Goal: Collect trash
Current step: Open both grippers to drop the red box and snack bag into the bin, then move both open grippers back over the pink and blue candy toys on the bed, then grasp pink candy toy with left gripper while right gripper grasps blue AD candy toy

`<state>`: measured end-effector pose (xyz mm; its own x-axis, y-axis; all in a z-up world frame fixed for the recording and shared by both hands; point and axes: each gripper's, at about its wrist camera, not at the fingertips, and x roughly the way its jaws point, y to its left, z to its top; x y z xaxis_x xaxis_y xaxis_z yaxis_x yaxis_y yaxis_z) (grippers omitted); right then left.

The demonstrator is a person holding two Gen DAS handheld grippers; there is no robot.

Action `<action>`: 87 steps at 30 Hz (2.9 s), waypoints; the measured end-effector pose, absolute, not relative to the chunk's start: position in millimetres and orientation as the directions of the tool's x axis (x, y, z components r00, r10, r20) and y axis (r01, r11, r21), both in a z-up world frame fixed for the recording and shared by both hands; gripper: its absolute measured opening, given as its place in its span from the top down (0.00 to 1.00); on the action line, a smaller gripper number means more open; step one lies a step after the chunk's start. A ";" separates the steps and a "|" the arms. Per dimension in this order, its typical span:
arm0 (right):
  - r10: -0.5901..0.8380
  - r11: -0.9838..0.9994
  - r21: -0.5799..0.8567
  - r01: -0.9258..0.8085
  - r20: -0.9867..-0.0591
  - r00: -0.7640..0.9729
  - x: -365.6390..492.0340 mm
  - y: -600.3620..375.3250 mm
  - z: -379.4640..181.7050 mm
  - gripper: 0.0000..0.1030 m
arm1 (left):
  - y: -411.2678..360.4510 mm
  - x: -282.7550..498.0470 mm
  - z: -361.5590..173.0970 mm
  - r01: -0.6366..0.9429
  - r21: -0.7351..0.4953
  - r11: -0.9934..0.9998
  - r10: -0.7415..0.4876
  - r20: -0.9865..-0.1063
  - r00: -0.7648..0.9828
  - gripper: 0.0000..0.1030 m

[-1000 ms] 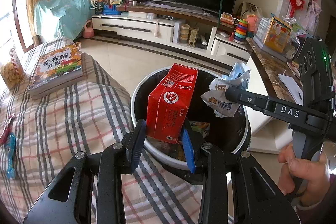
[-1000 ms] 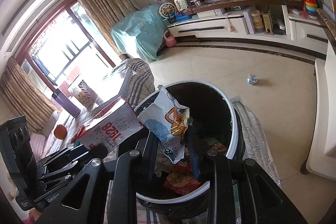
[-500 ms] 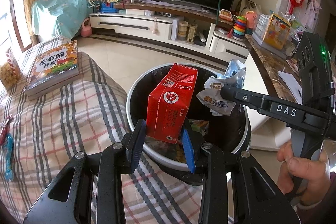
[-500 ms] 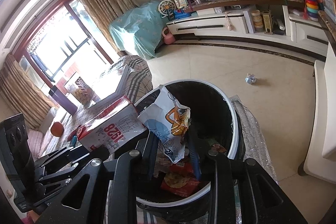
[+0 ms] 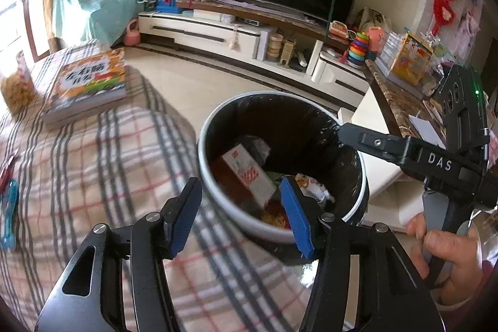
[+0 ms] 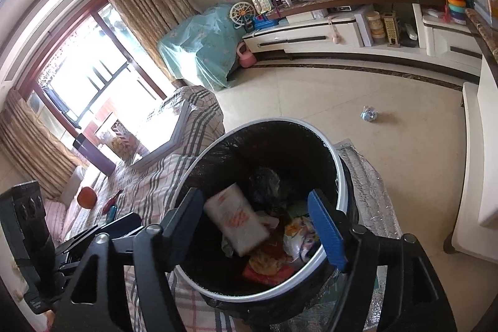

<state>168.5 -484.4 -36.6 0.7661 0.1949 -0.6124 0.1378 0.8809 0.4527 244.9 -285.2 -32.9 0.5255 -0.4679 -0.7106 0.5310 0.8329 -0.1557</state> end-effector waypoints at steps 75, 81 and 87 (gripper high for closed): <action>0.469 0.882 0.397 -0.255 -0.681 0.562 249.2 -187.1 -87.0 1.00 | 33.5 244.5 -80.5 -0.003 -0.169 0.986 -0.126 -0.745 0.656 0.30; 0.420 0.900 0.404 -0.165 -0.695 0.584 237.1 -239.6 -88.4 0.93 | 8.7 300.4 -70.6 0.048 -0.115 0.992 -0.117 -0.730 0.673 0.29; 0.432 0.879 0.463 -0.110 -0.679 0.594 233.2 -254.8 -105.4 0.92 | -9.3 354.0 -76.1 0.070 -0.008 0.998 -0.053 -0.738 0.673 0.29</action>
<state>233.2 -254.8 -105.4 0.5935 0.4318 -0.6792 -0.1097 0.8794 0.4633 354.0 -9.3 -76.1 0.6726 -0.0531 -0.7381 0.0698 0.9975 -0.0081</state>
